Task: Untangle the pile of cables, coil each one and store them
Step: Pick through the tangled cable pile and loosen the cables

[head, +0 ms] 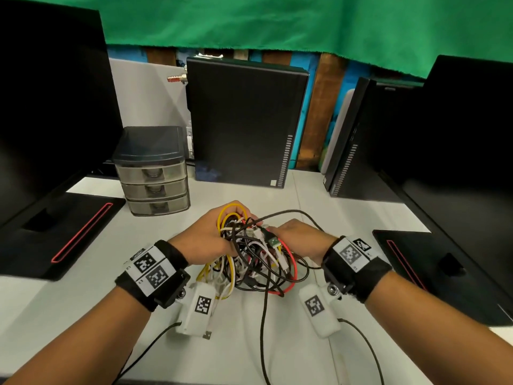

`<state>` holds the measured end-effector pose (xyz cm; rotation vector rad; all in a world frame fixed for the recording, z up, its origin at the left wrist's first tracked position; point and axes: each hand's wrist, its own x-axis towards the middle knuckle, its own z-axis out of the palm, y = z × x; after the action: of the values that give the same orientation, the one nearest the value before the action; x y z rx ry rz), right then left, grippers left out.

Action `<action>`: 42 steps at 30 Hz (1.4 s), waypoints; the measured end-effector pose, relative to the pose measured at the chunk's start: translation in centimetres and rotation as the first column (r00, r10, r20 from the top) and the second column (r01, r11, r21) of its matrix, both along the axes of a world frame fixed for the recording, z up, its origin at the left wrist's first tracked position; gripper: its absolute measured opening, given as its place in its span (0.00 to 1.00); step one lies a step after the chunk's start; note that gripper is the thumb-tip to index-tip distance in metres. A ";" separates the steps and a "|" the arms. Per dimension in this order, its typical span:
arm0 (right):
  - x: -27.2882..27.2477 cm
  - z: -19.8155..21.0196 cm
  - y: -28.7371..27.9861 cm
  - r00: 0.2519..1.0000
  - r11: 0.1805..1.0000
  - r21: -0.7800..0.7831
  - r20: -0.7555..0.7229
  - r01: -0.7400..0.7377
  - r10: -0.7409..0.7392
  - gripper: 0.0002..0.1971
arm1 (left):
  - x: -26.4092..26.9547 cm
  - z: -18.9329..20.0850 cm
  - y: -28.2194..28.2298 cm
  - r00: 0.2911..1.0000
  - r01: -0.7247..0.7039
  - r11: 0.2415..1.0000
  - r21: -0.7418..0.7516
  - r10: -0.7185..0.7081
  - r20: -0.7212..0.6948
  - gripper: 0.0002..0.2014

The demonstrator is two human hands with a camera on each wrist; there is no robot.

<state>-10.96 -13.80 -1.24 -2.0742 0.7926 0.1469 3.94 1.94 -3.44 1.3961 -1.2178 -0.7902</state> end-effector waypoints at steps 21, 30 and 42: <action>-1.3 3.3 -2.8 0.804 0.870 0.312 0.352 0.382 -0.479 0.05 | -0.9 -0.5 -0.1 0.976 -0.038 0.999 0.023 0.032 0.214 0.19; -4.3 9.1 -8.9 0.991 0.992 0.002 -0.042 0.130 -0.129 0.04 | 2.1 0.0 0.4 0.967 -0.160 0.924 0.347 0.076 0.245 0.20; -2.4 4.0 -9.5 0.942 0.530 -0.808 -0.333 -0.259 -0.048 0.15 | 3.4 -0.4 1.1 0.976 -0.178 0.874 0.452 0.096 0.197 0.20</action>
<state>-13.38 -23.25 2.79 -3.1112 1.0653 0.1907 7.36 3.05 -3.80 1.9588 -1.0771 -0.9180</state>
